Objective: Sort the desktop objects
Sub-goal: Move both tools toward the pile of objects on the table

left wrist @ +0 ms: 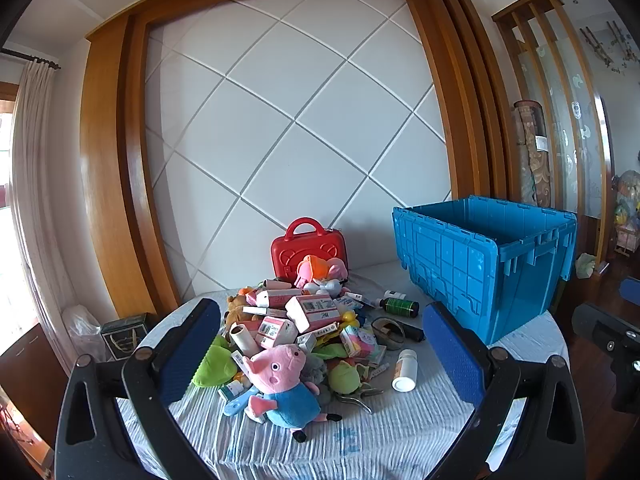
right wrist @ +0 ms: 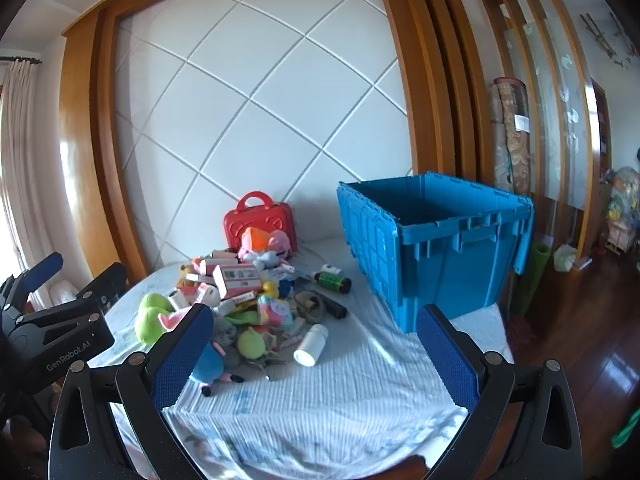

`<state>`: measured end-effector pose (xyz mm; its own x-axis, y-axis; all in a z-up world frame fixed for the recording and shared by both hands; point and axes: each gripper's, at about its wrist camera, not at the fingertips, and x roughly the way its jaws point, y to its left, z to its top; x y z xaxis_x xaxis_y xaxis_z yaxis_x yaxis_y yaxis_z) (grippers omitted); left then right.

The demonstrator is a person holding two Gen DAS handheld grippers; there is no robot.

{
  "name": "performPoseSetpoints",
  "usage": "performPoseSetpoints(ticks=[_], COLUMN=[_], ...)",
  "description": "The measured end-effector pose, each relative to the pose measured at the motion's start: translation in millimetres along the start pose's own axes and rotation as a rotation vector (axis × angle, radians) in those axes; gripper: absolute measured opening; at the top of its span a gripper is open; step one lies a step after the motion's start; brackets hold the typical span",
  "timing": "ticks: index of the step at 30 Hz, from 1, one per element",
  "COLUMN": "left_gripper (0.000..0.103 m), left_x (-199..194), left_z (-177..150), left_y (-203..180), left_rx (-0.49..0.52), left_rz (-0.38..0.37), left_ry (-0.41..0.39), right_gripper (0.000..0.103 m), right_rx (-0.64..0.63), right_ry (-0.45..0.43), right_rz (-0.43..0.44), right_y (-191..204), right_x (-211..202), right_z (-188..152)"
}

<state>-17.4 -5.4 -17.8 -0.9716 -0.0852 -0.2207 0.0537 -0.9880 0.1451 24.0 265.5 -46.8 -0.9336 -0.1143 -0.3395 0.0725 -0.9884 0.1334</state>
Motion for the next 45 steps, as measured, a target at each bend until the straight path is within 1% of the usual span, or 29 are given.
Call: performPoseSetpoints(ticks=[22, 32, 40, 43, 45], left_gripper=[0.103, 0.103, 0.103, 0.103, 0.103], left_x=[6, 15, 21, 29, 36], left_z=[-2, -8, -29, -43, -53], left_y=[-7, -13, -17, -14, -7], left_rx=[0.016, -0.002, -0.009, 0.003, -0.018], left_rz=[0.015, 0.032, 0.066, 0.082, 0.087], left_ry=[0.020, 0.044, 0.095, 0.125, 0.141], right_gripper=[0.103, 0.103, 0.103, 0.103, 0.103], right_rx=[-0.003, -0.006, -0.010, 0.003, 0.000], right_ry=[0.019, 0.036, 0.070, 0.103, 0.128], right_rz=[0.022, 0.026, 0.053, 0.068, 0.075], right_y=[-4, -15, -25, -25, -21], right_x=[10, 17, 29, 42, 52], right_z=[0, -4, -15, -22, -27])
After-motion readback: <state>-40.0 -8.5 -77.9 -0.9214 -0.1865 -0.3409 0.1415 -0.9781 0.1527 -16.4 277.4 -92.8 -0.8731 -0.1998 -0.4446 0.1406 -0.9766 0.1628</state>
